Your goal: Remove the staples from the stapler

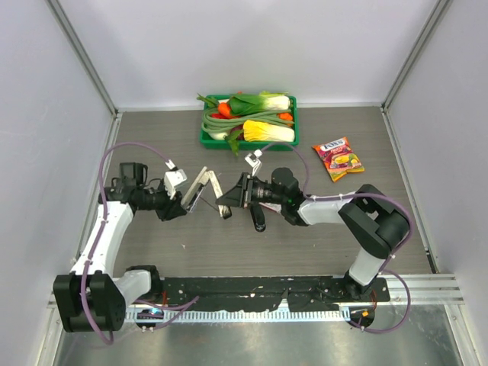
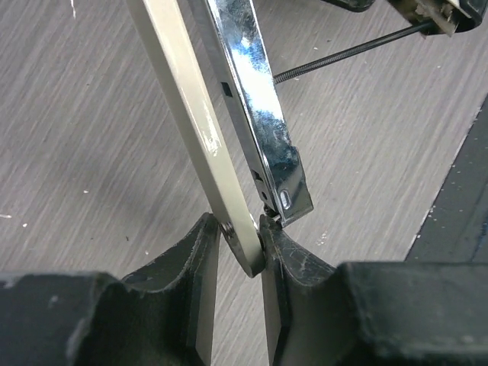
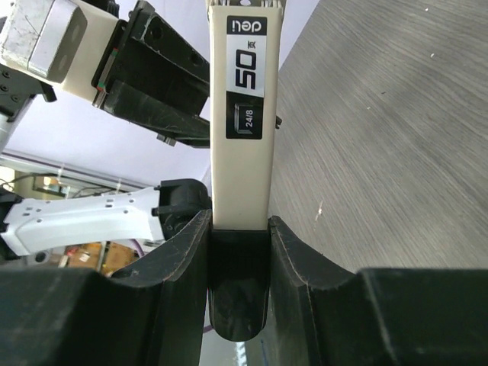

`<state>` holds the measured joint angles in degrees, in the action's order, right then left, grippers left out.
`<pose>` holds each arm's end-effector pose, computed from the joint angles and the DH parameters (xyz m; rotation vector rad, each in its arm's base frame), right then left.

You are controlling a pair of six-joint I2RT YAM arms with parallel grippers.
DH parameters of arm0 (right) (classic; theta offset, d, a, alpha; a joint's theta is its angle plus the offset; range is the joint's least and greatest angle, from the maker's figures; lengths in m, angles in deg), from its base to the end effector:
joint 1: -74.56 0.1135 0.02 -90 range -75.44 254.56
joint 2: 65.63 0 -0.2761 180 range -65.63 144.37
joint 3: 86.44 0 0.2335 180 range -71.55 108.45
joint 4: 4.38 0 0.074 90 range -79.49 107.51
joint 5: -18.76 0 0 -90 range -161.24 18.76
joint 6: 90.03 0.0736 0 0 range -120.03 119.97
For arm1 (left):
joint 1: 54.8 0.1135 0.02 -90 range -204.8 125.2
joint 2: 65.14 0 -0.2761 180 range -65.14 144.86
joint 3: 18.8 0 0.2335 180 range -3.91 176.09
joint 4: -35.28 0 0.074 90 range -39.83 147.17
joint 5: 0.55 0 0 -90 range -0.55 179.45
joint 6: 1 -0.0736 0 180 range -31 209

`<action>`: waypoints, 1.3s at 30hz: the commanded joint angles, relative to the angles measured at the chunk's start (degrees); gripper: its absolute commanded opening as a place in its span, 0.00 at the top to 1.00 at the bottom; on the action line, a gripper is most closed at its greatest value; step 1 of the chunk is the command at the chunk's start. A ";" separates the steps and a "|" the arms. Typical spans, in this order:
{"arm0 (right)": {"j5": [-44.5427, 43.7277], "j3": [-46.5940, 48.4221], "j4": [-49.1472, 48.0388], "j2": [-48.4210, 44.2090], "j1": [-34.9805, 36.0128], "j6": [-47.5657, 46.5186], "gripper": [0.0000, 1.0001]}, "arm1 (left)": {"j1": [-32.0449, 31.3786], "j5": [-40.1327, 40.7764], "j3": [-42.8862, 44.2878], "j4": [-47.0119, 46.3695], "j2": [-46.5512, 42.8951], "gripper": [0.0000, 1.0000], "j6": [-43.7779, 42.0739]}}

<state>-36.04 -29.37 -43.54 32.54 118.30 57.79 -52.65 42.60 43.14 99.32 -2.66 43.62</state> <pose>0.2375 0.2860 0.2288 -0.3391 1.9215 1.7713 0.1812 -0.0469 0.2439 1.0693 2.0810 -0.7117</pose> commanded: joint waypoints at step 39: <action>-11.81 9.95 48.32 -13.44 11.27 -45.16 0.99 | -6.46 22.24 -22.26 -59.85 -3.94 1.00 -11.56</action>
<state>-47.28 -20.96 1.75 23.03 125.01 19.61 -59.10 61.50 21.44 52.43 -6.62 34.79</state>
